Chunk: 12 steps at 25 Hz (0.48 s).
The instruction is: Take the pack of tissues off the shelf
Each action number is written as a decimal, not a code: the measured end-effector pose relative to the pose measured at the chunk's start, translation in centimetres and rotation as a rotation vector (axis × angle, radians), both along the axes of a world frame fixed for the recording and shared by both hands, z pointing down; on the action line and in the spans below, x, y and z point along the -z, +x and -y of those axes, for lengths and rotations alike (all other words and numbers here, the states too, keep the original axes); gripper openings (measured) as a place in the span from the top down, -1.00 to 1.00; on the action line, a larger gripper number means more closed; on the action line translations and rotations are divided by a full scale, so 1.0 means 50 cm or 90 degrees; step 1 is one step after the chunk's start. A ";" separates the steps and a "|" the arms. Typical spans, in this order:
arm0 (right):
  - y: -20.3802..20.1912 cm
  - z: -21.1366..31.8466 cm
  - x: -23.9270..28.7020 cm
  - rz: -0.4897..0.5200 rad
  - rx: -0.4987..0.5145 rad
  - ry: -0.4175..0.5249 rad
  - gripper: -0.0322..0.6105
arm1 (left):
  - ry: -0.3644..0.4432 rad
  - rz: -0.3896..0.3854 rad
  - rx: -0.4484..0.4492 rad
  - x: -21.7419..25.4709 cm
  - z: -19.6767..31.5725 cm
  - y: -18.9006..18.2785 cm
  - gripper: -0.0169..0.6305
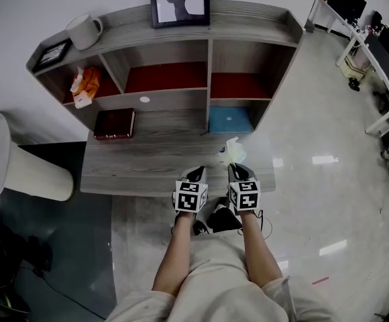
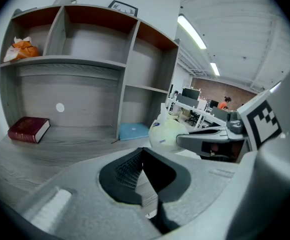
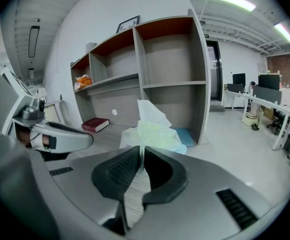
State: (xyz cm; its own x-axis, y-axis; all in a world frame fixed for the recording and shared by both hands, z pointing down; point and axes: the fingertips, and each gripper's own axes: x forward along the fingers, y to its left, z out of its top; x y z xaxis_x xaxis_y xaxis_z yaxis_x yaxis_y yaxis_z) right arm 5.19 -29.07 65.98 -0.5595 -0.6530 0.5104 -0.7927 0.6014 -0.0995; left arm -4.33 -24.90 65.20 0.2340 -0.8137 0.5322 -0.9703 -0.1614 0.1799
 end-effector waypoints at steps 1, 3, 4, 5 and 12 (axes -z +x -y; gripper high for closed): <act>0.000 -0.001 0.002 0.004 0.000 0.000 0.77 | 0.001 0.002 -0.001 0.002 -0.001 0.000 0.92; 0.001 -0.001 0.006 0.009 -0.001 -0.001 0.77 | 0.008 0.005 -0.001 0.011 0.002 -0.003 0.92; 0.001 0.001 0.008 0.011 -0.002 0.000 0.77 | 0.012 0.007 -0.001 0.016 0.004 -0.006 0.92; 0.002 0.002 0.009 0.012 -0.003 0.001 0.77 | 0.015 0.010 -0.002 0.020 0.006 -0.009 0.92; 0.013 0.013 0.031 0.014 -0.009 0.015 0.77 | 0.032 0.015 -0.002 0.041 0.014 -0.012 0.92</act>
